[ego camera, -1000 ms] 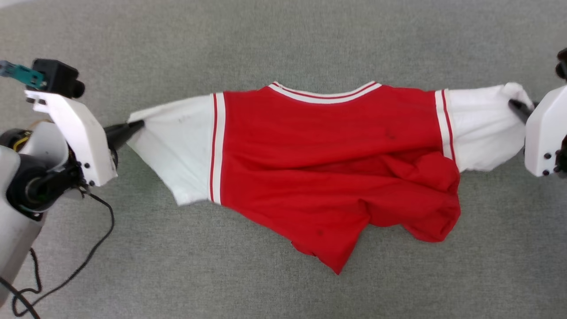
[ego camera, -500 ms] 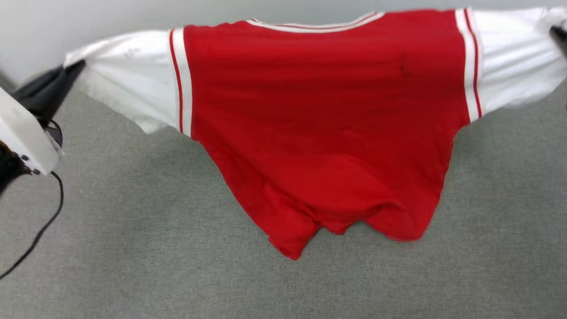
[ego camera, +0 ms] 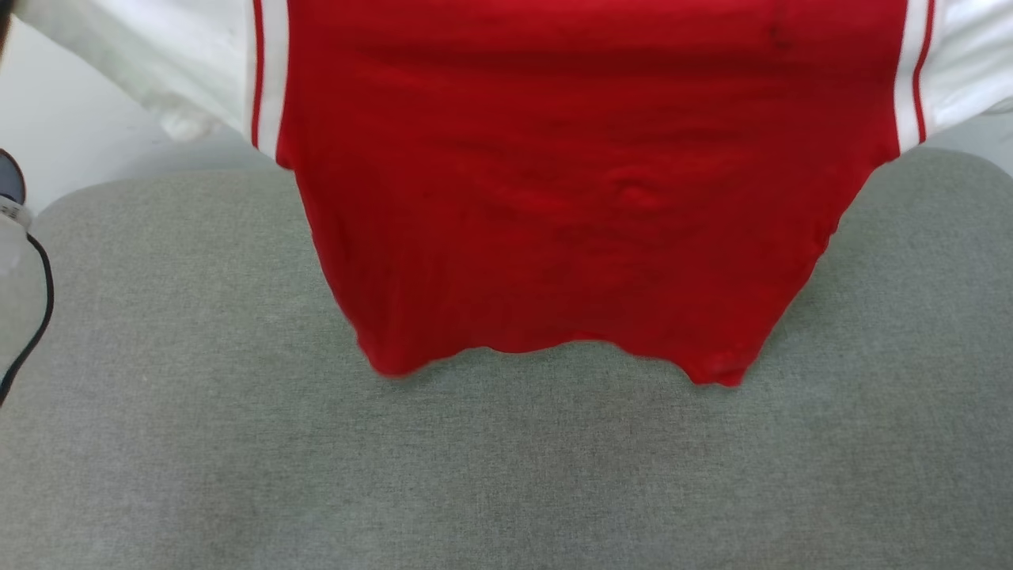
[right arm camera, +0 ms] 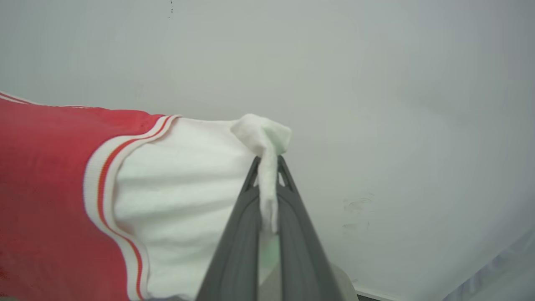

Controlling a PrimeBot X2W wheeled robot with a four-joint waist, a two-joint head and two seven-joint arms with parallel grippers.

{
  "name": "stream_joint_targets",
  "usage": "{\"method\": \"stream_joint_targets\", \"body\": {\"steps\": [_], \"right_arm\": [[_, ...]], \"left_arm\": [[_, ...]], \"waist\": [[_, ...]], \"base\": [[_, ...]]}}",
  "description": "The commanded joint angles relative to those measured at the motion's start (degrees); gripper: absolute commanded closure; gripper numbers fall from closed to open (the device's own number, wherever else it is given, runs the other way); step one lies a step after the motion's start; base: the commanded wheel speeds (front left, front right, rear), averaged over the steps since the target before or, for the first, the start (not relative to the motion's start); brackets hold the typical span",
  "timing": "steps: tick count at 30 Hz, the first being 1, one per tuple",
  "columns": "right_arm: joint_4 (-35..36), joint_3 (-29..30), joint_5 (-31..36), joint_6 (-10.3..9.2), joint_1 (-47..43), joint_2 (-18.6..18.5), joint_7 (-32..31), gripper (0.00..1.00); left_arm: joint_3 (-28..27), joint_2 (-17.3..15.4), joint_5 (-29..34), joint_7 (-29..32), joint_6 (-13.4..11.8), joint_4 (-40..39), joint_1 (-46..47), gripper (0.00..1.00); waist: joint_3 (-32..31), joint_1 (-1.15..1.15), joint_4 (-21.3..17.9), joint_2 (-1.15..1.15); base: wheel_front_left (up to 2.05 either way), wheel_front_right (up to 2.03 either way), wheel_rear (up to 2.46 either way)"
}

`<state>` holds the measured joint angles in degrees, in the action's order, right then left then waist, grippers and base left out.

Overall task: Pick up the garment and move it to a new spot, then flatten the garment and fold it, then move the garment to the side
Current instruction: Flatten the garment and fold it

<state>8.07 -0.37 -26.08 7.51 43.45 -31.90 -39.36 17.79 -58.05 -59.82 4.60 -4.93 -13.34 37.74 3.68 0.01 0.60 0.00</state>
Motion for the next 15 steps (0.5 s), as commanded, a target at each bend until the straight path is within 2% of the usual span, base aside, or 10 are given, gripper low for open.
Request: {"method": "stream_joint_targets", "body": {"steps": [1,9,15], "right_arm": [[0.44,0.34,0.25,-0.04,1.11,-0.34,0.28,1.00],[0.59,0.44,2.23,-0.04,7.03,0.32,3.11,1.00],[-3.47,-1.74,5.21,-0.04,13.92,0.70,7.43,1.00]], "left_arm": [[-0.81,-0.05,0.10,-0.79,-0.83,-0.97,-0.25,1.00],[-3.58,1.13,2.39,-3.73,-4.13,-3.28,4.28,1.00],[-3.63,2.74,3.12,-4.14,-2.99,0.49,11.47,1.00]], "waist": [[0.17,-0.01,-0.16,0.00],[3.20,-0.01,-0.99,0.00],[8.85,-0.01,-1.61,0.00]], "base": [[0.00,0.00,0.00],[0.00,0.00,0.00],[0.00,0.00,0.00]]}}
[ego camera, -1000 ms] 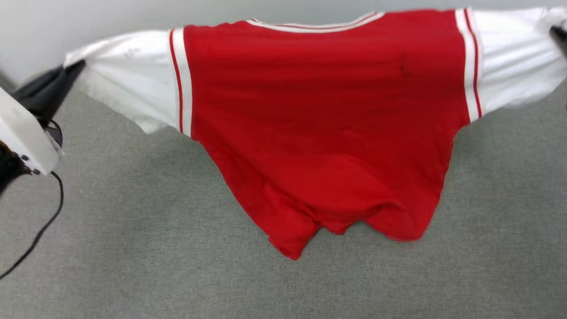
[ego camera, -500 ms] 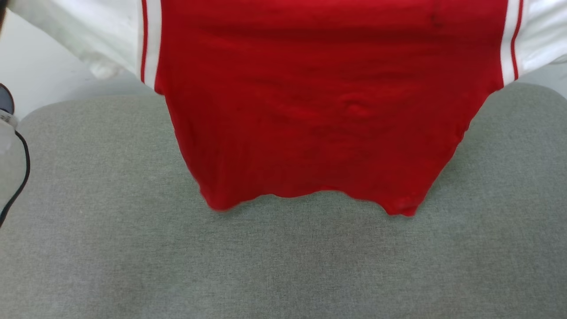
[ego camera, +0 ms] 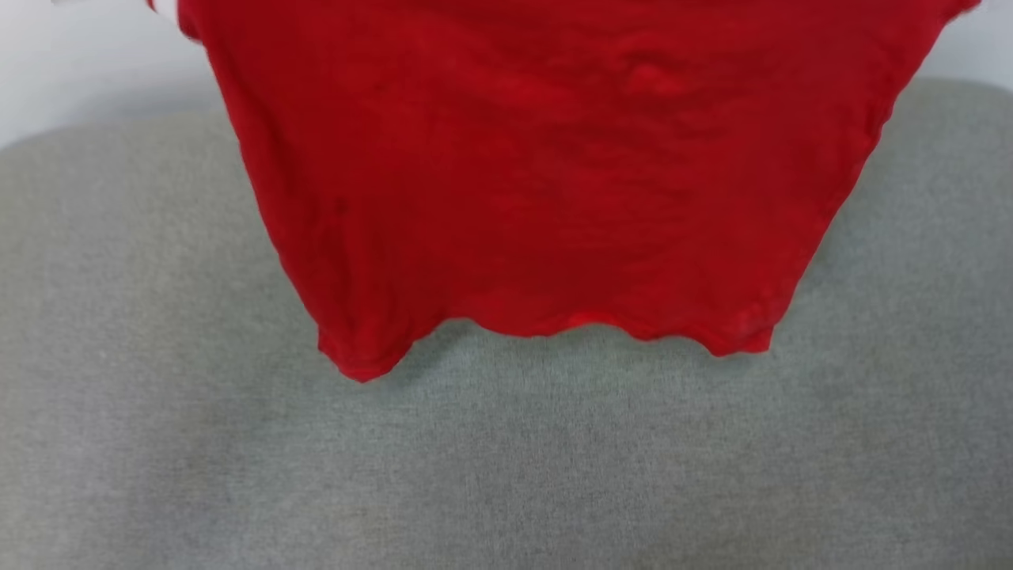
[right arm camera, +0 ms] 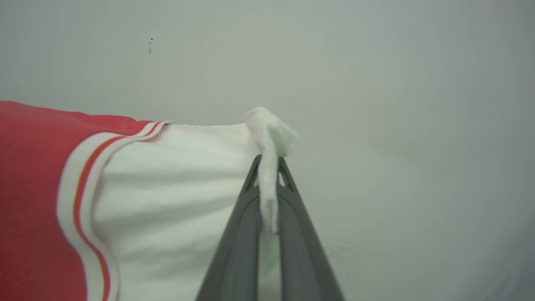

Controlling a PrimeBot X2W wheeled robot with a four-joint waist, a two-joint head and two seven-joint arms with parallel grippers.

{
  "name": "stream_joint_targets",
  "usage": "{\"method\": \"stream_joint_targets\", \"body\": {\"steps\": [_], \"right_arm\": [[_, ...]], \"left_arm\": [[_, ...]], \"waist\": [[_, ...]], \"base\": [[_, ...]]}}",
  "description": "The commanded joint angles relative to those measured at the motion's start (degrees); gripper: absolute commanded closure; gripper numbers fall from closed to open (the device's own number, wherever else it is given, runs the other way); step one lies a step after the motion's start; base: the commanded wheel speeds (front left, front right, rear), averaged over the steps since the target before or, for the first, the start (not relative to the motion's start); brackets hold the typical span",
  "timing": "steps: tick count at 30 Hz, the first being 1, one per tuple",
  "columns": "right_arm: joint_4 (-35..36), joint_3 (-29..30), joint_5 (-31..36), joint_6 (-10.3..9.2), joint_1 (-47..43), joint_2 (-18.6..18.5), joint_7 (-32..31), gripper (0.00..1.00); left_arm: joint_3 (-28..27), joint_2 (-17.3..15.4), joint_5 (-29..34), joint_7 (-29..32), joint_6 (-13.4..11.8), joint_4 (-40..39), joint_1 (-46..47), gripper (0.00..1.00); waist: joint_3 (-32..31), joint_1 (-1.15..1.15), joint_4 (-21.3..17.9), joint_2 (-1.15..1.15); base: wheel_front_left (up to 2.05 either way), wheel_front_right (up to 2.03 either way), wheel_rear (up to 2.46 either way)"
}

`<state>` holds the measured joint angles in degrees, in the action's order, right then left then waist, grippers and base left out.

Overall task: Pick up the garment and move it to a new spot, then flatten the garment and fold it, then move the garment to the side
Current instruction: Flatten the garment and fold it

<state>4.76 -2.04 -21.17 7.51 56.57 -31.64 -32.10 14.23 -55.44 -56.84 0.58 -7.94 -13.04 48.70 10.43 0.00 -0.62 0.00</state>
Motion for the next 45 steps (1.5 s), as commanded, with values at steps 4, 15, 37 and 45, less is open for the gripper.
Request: {"method": "stream_joint_targets", "body": {"steps": [4,15,37,45], "right_arm": [[-4.82,-0.37,2.51,-0.04,7.47,2.18,3.76,1.00],[-21.12,0.56,12.88,-0.06,29.76,7.43,13.30,1.00],[-46.84,5.24,25.53,-0.06,41.57,15.26,25.74,1.00],[-49.71,2.48,22.00,-0.05,31.26,14.96,29.16,1.00]], "left_arm": [[0.41,1.25,1.26,-0.03,2.05,5.67,7.95,1.00],[5.40,8.09,8.57,-1.08,8.99,25.49,36.11,1.00],[14.51,22.64,11.97,-12.53,15.17,54.14,48.58,1.00],[18.09,24.54,9.47,-15.17,15.32,54.36,35.50,1.00]], "waist": [[6.83,0.00,-0.80,0.00],[18.83,0.00,-0.49,0.00],[30.37,0.00,2.41,0.00],[26.11,0.00,3.03,0.00]], "base": [[0.00,0.00,0.00],[0.00,0.00,0.00],[0.00,0.00,0.00],[0.00,0.00,0.00]]}}
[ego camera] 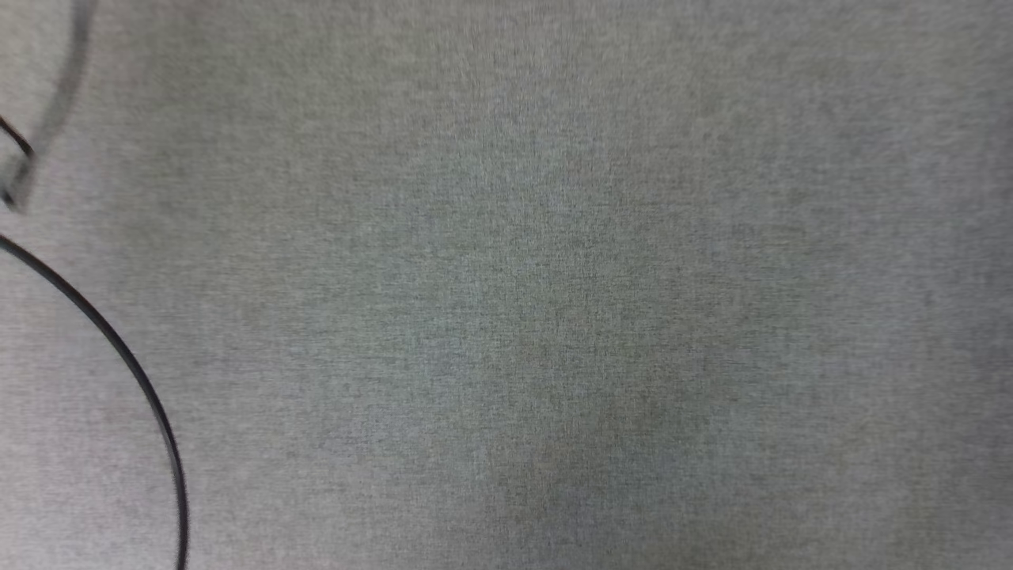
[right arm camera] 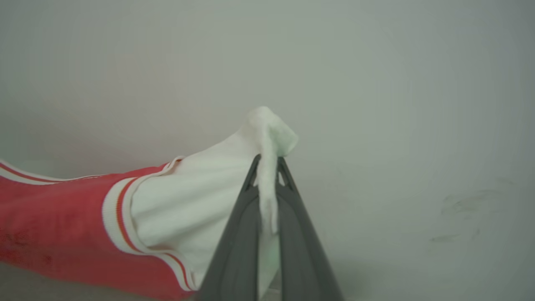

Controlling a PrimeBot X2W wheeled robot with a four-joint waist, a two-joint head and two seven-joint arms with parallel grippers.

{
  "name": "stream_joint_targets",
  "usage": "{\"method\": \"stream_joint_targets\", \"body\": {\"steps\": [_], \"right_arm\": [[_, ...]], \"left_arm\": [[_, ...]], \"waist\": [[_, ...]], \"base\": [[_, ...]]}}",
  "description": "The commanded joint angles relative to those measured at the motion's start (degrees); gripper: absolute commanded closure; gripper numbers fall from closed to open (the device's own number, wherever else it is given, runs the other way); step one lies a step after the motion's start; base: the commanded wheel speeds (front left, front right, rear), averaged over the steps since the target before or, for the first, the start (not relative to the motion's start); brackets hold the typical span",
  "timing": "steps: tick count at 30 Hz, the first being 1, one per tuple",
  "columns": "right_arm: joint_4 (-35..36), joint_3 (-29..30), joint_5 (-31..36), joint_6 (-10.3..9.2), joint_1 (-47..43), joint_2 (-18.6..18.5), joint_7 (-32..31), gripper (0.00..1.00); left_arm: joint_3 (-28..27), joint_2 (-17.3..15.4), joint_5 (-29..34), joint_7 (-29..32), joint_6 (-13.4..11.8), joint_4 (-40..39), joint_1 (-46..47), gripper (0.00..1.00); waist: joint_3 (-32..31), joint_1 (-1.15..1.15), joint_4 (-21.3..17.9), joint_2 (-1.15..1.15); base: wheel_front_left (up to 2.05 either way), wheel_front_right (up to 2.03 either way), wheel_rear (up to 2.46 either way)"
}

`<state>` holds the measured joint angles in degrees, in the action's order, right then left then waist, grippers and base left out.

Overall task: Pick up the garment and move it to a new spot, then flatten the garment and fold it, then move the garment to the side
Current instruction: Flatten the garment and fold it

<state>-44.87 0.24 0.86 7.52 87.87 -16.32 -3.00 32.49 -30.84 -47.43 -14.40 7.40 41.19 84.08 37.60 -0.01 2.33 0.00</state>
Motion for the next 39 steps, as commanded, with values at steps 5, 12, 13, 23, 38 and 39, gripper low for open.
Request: {"method": "stream_joint_targets", "body": {"steps": [5,12,13,23,38,39], "right_arm": [[-0.36,-3.14,-5.38,-0.06,-11.06,-1.54,1.00,1.00],[6.88,-9.64,-15.06,-0.05,-31.24,-5.10,0.09,1.00],[8.77,-9.97,-16.72,-0.07,-34.10,-5.97,-0.32,1.00],[23.55,-15.24,-22.35,-0.06,-59.43,-15.22,-4.49,1.00],[30.10,-19.16,-28.61,-0.07,-76.80,-22.77,-5.41,1.00],[30.60,-19.25,-29.25,-0.07,-77.90,-23.28,-5.52,1.00]], "left_arm": [[2.75,-1.03,-1.52,-0.76,0.00,-3.26,-12.47,1.00],[2.50,-2.72,-0.61,-0.89,-0.38,-10.30,-32.47,1.00],[2.23,-2.80,-0.40,-0.87,-0.65,-11.60,-35.38,1.00],[3.68,-4.27,-0.75,-0.77,-4.27,-18.82,-58.02,1.00],[7.14,-5.71,-2.70,0.25,-6.75,-20.43,-72.57,1.00],[7.00,-6.09,-3.18,0.22,-7.00,-20.81,-73.70,1.00]], "waist": [[-6.58,0.01,0.07,0.00],[-14.74,0.01,0.50,0.00],[-15.56,0.01,0.57,0.00],[-21.38,0.01,0.91,0.00],[-29.35,0.01,0.26,0.00],[-29.93,0.01,0.19,0.00]], "base": [[0.00,0.00,0.00],[0.00,0.00,0.00],[0.00,0.00,0.00],[0.00,0.00,0.00],[0.00,0.00,0.00],[0.00,0.00,0.00]]}}
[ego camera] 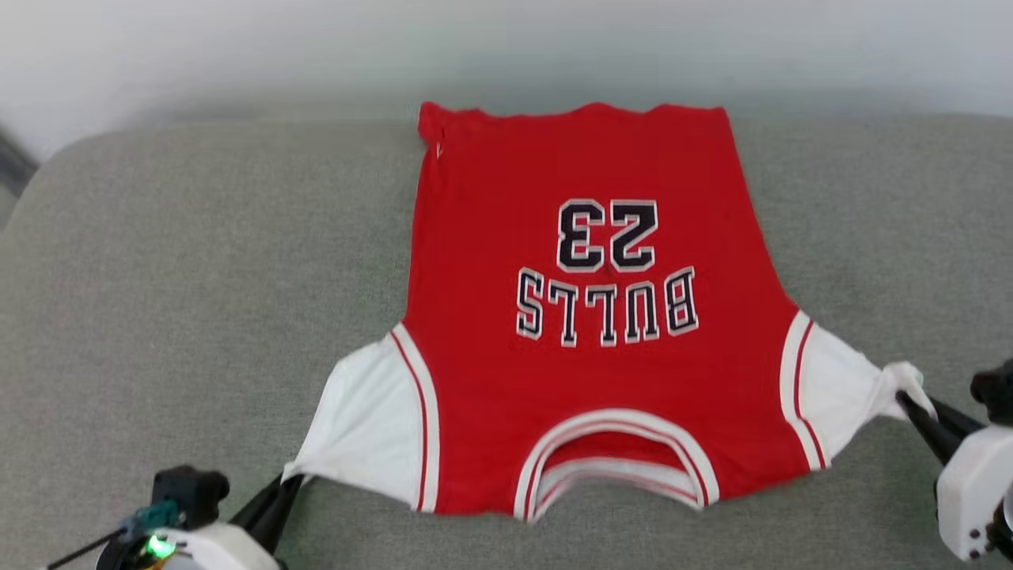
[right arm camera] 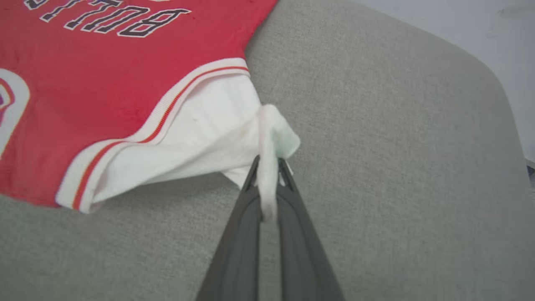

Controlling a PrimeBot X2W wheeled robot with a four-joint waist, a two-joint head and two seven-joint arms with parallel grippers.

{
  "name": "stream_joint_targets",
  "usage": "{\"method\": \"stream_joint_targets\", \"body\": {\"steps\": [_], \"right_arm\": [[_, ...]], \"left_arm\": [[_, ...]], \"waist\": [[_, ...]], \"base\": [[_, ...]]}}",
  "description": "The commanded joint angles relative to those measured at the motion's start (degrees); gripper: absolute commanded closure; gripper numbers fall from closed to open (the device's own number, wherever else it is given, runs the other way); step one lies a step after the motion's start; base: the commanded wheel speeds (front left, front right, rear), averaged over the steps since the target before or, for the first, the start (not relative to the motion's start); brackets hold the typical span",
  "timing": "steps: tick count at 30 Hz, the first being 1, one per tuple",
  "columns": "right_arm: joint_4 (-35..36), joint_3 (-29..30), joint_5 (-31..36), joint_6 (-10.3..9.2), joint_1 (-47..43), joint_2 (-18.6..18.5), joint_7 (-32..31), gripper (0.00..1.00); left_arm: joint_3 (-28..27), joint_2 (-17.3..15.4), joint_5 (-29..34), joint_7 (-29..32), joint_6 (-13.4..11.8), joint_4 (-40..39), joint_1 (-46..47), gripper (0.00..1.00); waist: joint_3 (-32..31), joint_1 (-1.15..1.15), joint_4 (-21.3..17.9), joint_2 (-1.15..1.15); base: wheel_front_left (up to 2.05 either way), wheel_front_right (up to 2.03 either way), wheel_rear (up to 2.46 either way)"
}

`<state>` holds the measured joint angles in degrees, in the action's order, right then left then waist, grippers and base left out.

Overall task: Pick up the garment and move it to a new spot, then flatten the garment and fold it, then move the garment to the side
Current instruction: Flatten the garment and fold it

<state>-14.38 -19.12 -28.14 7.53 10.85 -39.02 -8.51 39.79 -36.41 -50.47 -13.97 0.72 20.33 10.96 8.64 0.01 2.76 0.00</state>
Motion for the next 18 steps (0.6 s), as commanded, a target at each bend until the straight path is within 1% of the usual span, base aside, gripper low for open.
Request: {"method": "stream_joint_targets", "body": {"steps": [1,6,10,14,16,17,18], "right_arm": [[0.50,0.19,-0.95,-0.08,-1.97,-0.96,-0.21,1.00],[2.78,-0.16,-4.92,-0.08,-8.49,-2.91,-2.32,1.00],[4.13,-0.10,-6.31,-0.08,-12.27,-4.05,-3.93,1.00],[4.17,0.66,-7.01,-0.08,-13.67,-3.66,-5.02,1.00],[4.20,1.13,-7.59,-0.08,-13.43,-3.10,-6.14,1.00],[4.17,1.60,-7.94,-0.08,-13.06,-2.80,-6.79,0.91],[4.16,1.97,-8.02,-0.08,-12.58,-2.70,-7.43,0.61]], "left_arm": [[-0.54,-0.82,-0.69,-0.26,-0.49,-0.39,-1.82,1.00],[-0.80,-2.74,-2.89,-0.20,-1.33,-3.27,-7.57,1.00],[0.15,-3.04,-4.04,0.80,-1.78,-6.07,-11.19,1.00],[0.98,-2.55,-4.24,1.65,-2.31,-8.14,-12.12,1.00],[1.13,-2.19,-4.47,1.93,-2.15,-9.03,-11.86,1.00],[1.21,-2.17,-4.46,2.04,-2.22,-9.44,-11.71,1.00],[1.32,-2.16,-4.33,2.16,-2.28,-9.89,-11.55,1.00]], "waist": [[-1.56,-0.01,-0.32,0.00],[-3.81,-0.01,-0.54,0.00],[-4.28,-0.01,-0.72,0.00],[-4.22,-0.01,-0.69,0.00],[-4.07,-0.01,-0.65,0.00],[-3.98,-0.01,-0.64,0.00],[-3.89,-0.01,-0.63,0.00]], "base": [[0.00,0.00,0.00],[0.00,0.00,0.00],[0.00,0.00,0.00],[0.00,0.00,0.00],[0.00,0.00,0.00],[0.00,0.00,0.00],[0.00,0.00,0.00]]}}
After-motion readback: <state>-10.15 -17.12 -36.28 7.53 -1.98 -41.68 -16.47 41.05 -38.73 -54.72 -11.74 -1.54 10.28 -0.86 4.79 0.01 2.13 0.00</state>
